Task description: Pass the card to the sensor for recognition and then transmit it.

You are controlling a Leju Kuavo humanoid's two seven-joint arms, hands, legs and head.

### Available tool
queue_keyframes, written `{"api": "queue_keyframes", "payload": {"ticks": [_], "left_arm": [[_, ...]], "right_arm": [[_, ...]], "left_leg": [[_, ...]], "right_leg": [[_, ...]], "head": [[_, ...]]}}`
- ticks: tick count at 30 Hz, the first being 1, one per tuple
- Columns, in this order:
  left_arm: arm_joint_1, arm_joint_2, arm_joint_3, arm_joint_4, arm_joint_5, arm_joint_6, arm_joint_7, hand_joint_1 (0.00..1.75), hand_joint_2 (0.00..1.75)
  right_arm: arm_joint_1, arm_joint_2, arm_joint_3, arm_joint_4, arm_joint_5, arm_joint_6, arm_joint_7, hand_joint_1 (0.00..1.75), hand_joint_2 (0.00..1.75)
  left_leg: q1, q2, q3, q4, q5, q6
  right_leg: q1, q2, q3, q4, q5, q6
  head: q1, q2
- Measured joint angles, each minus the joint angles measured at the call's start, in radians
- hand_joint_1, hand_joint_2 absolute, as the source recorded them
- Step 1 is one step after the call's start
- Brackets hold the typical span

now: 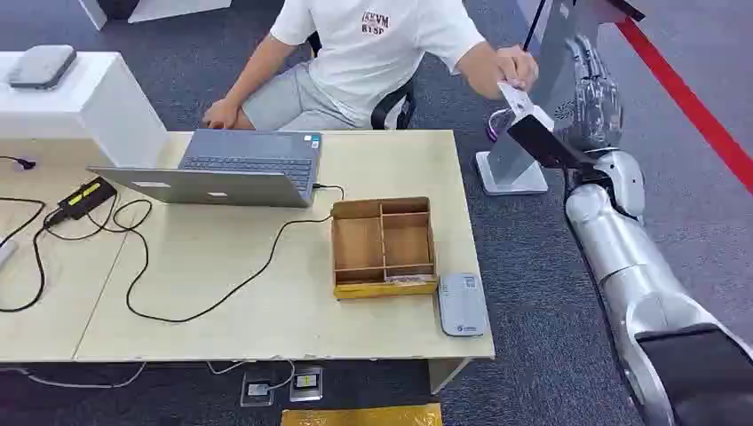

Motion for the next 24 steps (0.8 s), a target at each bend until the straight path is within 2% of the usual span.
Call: {"api": "queue_keyframes", "payload": {"ticks": [5,6,10,19,20,21,22,24], "left_arm": [[-0.001,0.007,-0.013,0.000,-0.007,-0.010,0.000,0.00,1.75],[-0.001,0.008,-0.014,0.000,-0.008,-0.013,0.000,0.00,1.75],[0.003,0.009,-0.016,0.000,-0.008,-0.016,0.000,0.00,1.75],[0.002,0.008,-0.024,0.000,-0.007,-0.014,0.000,0.00,1.75],[0.002,0.008,-0.024,0.000,-0.007,-0.014,0.000,0.00,1.75],[0.002,0.008,-0.024,0.000,-0.007,-0.014,0.000,0.00,1.75],[0.002,0.008,-0.024,0.000,-0.007,-0.014,0.000,0.00,1.75],[0.002,0.008,-0.024,0.000,-0.007,-0.014,0.000,0.00,1.75]], "right_arm": [[-0.056,0.027,0.056,0.071,0.080,0.000,0.008,0.00,1.75],[-0.060,0.029,0.063,0.074,0.102,0.000,0.008,0.00,1.75],[-0.099,0.037,0.102,0.102,0.157,0.017,0.019,0.00,1.75],[-0.161,0.053,0.146,0.156,0.149,0.041,0.015,0.00,1.75],[-0.161,0.054,0.148,0.158,0.149,0.041,0.015,0.14,1.75],[-0.162,0.055,0.149,0.161,0.148,0.041,0.014,0.87,1.75],[-0.162,0.055,0.151,0.164,0.148,0.041,0.014,1.75,1.75],[-0.163,0.056,0.155,0.169,0.148,0.042,0.014,1.75,1.75]], "left_leg": [[0.000,0.001,-0.001,0.000,0.000,0.000],[0.000,0.000,0.012,0.000,0.001,0.000],[0.000,-0.002,0.010,0.002,0.004,-0.001],[0.000,-0.002,0.010,0.002,0.004,-0.001],[0.000,-0.002,0.010,0.002,0.004,-0.001],[0.000,-0.002,0.010,0.002,0.004,-0.001],[0.000,-0.002,0.010,0.002,0.004,-0.001],[0.000,-0.002,0.010,0.002,0.004,-0.001]], "right_leg": [[0.000,0.001,-0.002,0.001,0.000,0.000],[0.000,0.001,-0.003,0.001,0.000,0.000],[0.000,-0.001,-0.006,0.003,0.001,-0.001],[0.000,-0.001,-0.006,0.003,0.002,0.000],[0.000,-0.001,-0.006,0.003,0.002,0.000],[0.000,-0.001,-0.006,0.003,0.002,0.000],[0.000,-0.001,-0.006,0.003,0.002,0.000],[0.000,-0.001,-0.006,0.003,0.002,0.000]], "head": [[0.000,0.000],[-0.001,0.000],[-0.001,0.000],[0.000,0.000],[0.000,0.000],[0.000,0.000],[-0.001,0.000],[0.000,0.000]]}}
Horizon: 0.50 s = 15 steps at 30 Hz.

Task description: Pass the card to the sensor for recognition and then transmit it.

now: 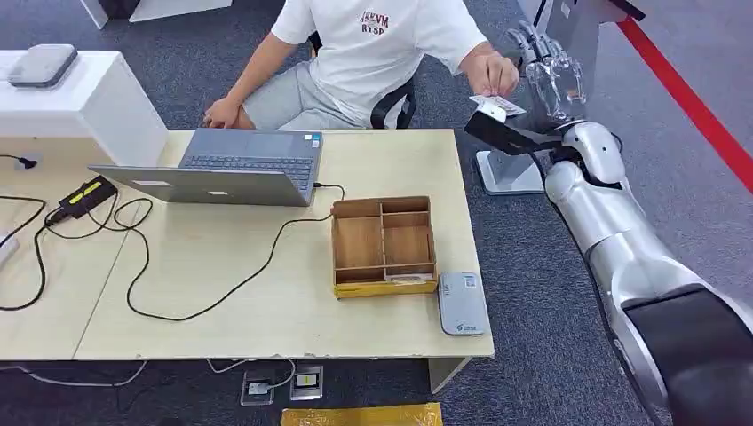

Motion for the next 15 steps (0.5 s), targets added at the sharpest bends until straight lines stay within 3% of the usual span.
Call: {"api": "queue_keyframes", "payload": {"ticks": [15], "left_arm": [[0.000,0.000,-0.004,0.000,0.001,0.000,0.000,0.00,1.75]], "right_arm": [[-0.017,0.005,0.019,0.021,-0.033,0.029,-0.023,1.75,1.75]], "left_leg": [[0.000,0.000,0.000,0.000,0.000,0.000]], "right_leg": [[0.000,0.000,0.000,0.000,0.000,0.000]], "head": [[0.000,0.000]]}}
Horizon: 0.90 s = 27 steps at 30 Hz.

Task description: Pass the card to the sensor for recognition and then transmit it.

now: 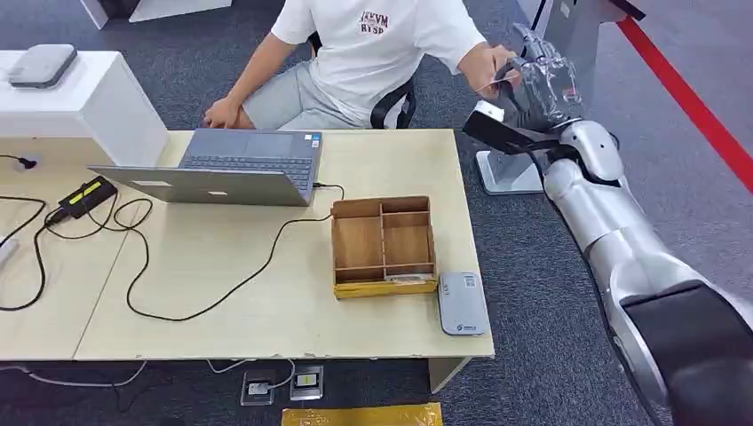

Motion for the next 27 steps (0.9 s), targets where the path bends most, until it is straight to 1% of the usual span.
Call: {"api": "queue_keyframes", "payload": {"ticks": [15,23,27], "left_arm": [[0.000,0.000,-0.002,0.000,-0.001,-0.001,0.000,0.00,1.75],[-0.001,0.000,-0.002,0.000,0.004,0.003,0.000,0.00,1.75],[0.001,-0.001,-0.002,0.000,0.024,0.006,0.000,0.00,1.75]], "right_arm": [[-0.002,0.004,0.000,0.007,-0.024,0.000,-0.006,1.75,1.75],[0.000,0.010,0.000,0.008,-0.062,0.003,-0.018,1.75,1.75],[0.040,0.005,0.000,0.006,-0.104,0.021,-0.011,1.75,1.75]], "left_leg": [[0.000,0.000,0.000,0.000,0.000,0.000],[0.000,0.000,0.000,0.000,0.000,0.000],[0.000,0.000,0.001,0.000,0.000,0.000]], "right_leg": [[0.000,0.000,0.000,0.000,0.000,0.000],[0.000,0.000,0.000,0.000,0.000,0.000],[0.000,0.000,0.000,0.000,0.000,0.000]], "head": [[0.000,0.000],[0.000,0.000],[0.000,0.000]]}}
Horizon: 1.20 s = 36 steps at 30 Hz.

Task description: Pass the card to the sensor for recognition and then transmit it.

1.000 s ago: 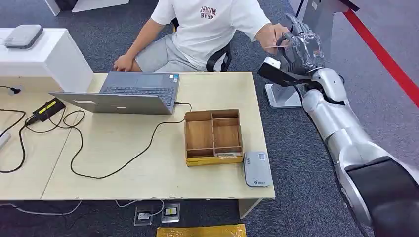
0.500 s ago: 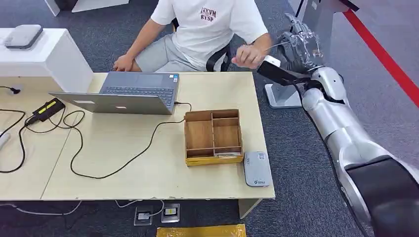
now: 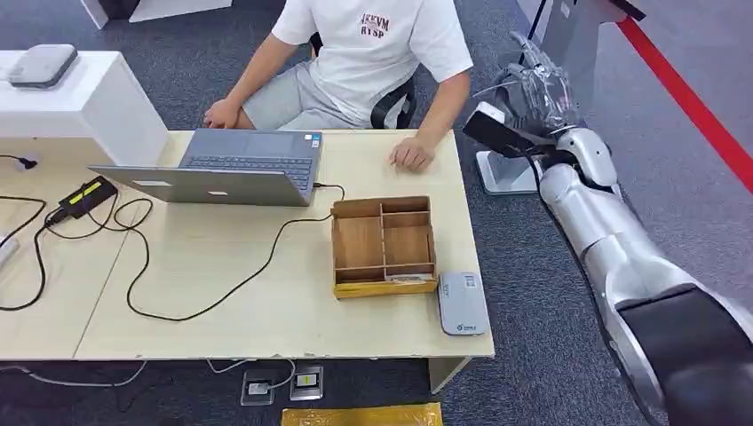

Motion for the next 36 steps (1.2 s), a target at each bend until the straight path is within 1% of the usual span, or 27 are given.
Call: {"api": "queue_keyframes", "payload": {"ticks": [5,9,12,18,22,30,36], "left_arm": [[0.002,-0.001,0.000,0.000,0.008,0.003,0.000,0.00,1.75],[0.002,-0.001,0.000,0.000,0.008,0.003,0.000,0.00,1.75],[0.002,-0.001,0.000,0.000,0.008,0.003,0.005,0.00,1.75],[0.003,0.004,0.000,0.000,0.019,0.005,0.020,0.00,1.75],[0.002,0.008,0.000,0.000,0.027,0.006,0.021,0.00,1.75],[0.002,0.007,0.000,0.000,0.032,0.009,0.021,0.00,1.75],[0.002,0.007,0.000,0.000,0.032,0.009,0.021,0.00,1.75]], "right_arm": [[0.076,-0.026,-0.002,-0.015,-0.025,0.001,0.006,1.75,1.75],[0.090,-0.037,-0.002,-0.019,-0.026,0.007,0.007,1.75,1.75],[0.103,-0.048,-0.003,-0.027,-0.039,0.012,0.028,1.75,1.75],[0.208,-0.106,-0.023,-0.080,-0.082,0.031,0.049,1.75,1.75],[0.251,-0.133,-0.033,-0.120,-0.090,0.050,0.058,1.75,1.75],[0.271,-0.153,-0.045,-0.155,-0.097,0.093,0.071,1.75,1.75],[0.328,-0.169,-0.046,-0.195,-0.108,0.125,0.100,1.75,1.75]], "left_leg": [[0.000,0.001,-0.001,0.000,0.000,0.000],[0.000,0.002,0.000,0.000,0.000,0.000],[0.000,0.002,0.000,0.001,0.000,0.000],[0.000,0.001,-0.001,0.001,0.000,0.000],[0.000,0.002,0.000,0.001,0.000,0.000],[0.000,0.002,0.000,0.001,0.000,0.000],[0.000,0.002,0.000,0.001,0.000,0.000]], "right_leg": [[0.000,0.000,0.000,0.000,0.000,0.000],[0.000,0.002,0.000,0.000,0.000,0.000],[0.000,0.001,0.000,0.000,0.000,0.000],[0.000,0.000,0.000,0.000,0.000,0.000],[0.000,0.001,0.000,0.000,0.000,0.000],[0.000,0.001,0.000,0.001,0.000,0.000],[0.000,0.001,0.000,0.001,0.000,0.000]], "head": [[0.000,0.000],[0.000,0.000],[0.000,0.000],[0.000,0.000],[0.000,0.000],[0.000,0.000],[0.000,0.000]]}}
